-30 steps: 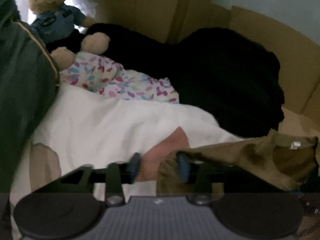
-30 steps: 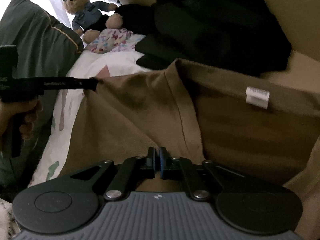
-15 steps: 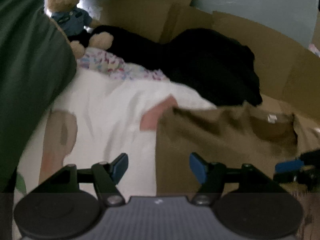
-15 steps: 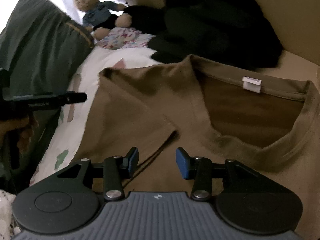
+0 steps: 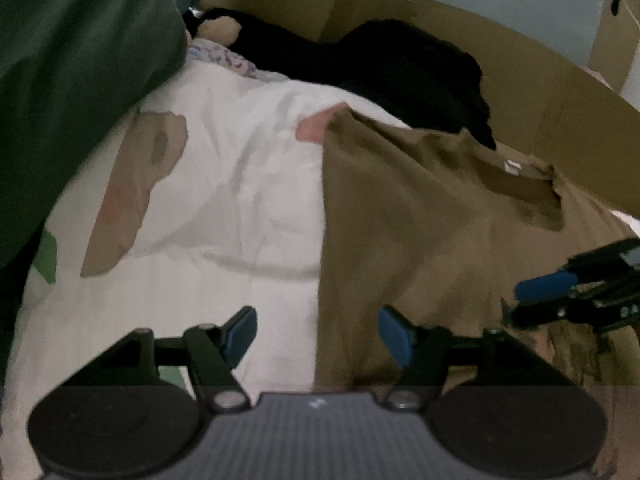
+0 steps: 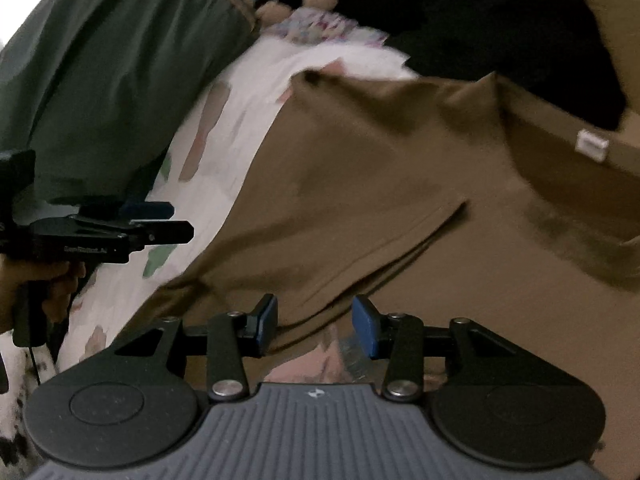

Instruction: Fold clothes

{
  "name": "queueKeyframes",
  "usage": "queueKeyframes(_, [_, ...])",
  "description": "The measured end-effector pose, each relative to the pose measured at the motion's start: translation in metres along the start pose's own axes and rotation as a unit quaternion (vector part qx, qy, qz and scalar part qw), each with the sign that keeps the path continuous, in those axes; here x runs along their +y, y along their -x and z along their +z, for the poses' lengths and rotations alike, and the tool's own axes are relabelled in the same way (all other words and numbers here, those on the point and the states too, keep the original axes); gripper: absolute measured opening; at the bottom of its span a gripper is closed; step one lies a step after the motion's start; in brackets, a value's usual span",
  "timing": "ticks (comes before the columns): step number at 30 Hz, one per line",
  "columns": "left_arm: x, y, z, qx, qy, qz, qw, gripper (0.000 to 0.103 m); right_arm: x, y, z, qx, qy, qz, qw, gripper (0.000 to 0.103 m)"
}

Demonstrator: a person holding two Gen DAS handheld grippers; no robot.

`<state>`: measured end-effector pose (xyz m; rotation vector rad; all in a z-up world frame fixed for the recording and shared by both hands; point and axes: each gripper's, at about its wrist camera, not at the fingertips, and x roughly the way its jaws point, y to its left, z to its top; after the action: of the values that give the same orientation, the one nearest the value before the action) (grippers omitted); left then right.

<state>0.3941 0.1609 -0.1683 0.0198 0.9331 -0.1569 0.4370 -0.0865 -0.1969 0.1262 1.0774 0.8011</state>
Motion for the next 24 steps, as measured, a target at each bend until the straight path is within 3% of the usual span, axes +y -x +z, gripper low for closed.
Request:
queueKeyframes(9, [-0.003, -0.010, -0.038, 0.010, -0.038, -0.016, 0.9991, 0.067, 0.023, -0.031, -0.009, 0.032, 0.021, 0.015, 0.999, 0.045])
queueKeyframes(12, [0.002, -0.014, -0.042, 0.001, -0.023, -0.010, 0.9997, 0.056, 0.022, -0.034, -0.009, 0.029, 0.016, 0.018, 0.999, 0.040])
queueKeyframes(14, [0.006, -0.013, -0.042, -0.008, -0.014, -0.011, 0.9998, 0.032, 0.022, -0.036, -0.008, 0.025, 0.012, 0.024, 0.999, 0.022])
queueKeyframes(17, [0.005, -0.013, -0.042, -0.013, -0.031, -0.005, 0.9994, 0.018, 0.021, -0.036, -0.008, 0.017, 0.010, 0.039, 0.999, 0.008])
queueKeyframes(19, [0.006, -0.013, -0.043, -0.017, -0.030, -0.003, 0.9994, 0.015, 0.023, -0.035, -0.008, 0.012, 0.015, 0.046, 0.999, 0.005])
queueKeyframes(24, [0.026, -0.013, -0.046, -0.022, 0.032, -0.003, 0.9992, 0.014, 0.034, -0.039, -0.011, 0.013, 0.033, 0.063, 0.997, 0.004])
